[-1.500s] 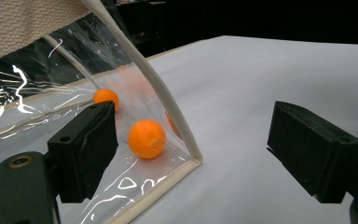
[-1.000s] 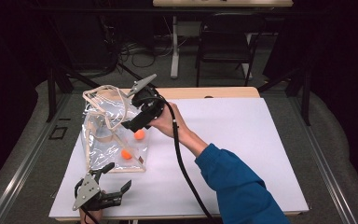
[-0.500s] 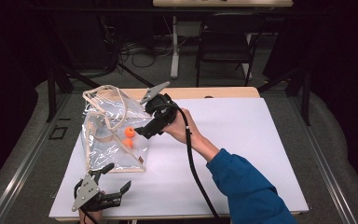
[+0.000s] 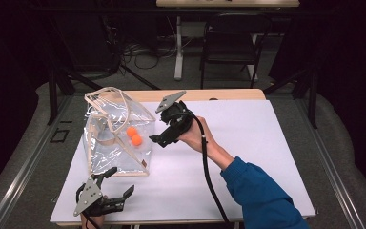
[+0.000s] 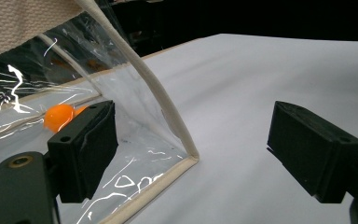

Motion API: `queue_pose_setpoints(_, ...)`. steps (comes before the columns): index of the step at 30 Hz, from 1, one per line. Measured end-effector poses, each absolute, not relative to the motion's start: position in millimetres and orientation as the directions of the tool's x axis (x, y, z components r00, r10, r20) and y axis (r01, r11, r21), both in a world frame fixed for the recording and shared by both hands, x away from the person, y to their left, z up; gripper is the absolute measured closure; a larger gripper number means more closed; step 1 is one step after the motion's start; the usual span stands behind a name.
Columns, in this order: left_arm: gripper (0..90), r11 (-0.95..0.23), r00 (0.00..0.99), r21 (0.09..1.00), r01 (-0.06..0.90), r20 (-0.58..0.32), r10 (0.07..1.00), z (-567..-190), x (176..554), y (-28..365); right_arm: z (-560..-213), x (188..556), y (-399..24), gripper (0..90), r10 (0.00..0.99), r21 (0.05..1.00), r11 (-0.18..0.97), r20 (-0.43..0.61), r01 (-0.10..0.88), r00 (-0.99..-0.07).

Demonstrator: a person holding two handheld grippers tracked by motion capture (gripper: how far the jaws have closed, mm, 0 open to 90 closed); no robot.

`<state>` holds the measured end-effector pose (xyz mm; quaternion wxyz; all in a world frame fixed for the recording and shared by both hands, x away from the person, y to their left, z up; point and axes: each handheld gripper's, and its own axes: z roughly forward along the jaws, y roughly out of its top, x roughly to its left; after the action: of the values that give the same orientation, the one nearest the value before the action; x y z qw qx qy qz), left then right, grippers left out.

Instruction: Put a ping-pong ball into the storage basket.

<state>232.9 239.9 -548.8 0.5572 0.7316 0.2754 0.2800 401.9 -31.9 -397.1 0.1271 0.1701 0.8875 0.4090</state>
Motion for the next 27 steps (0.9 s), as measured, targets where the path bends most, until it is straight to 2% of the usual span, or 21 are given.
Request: queue_pose_setpoints(27, 15.8, -0.230, 0.692, 0.969, 0.091, 0.105, 0.714, -549, 233, 240, -417, 383, -93, 0.7, 0.471, 0.760, 0.606, -0.107, 0.233, -0.875)
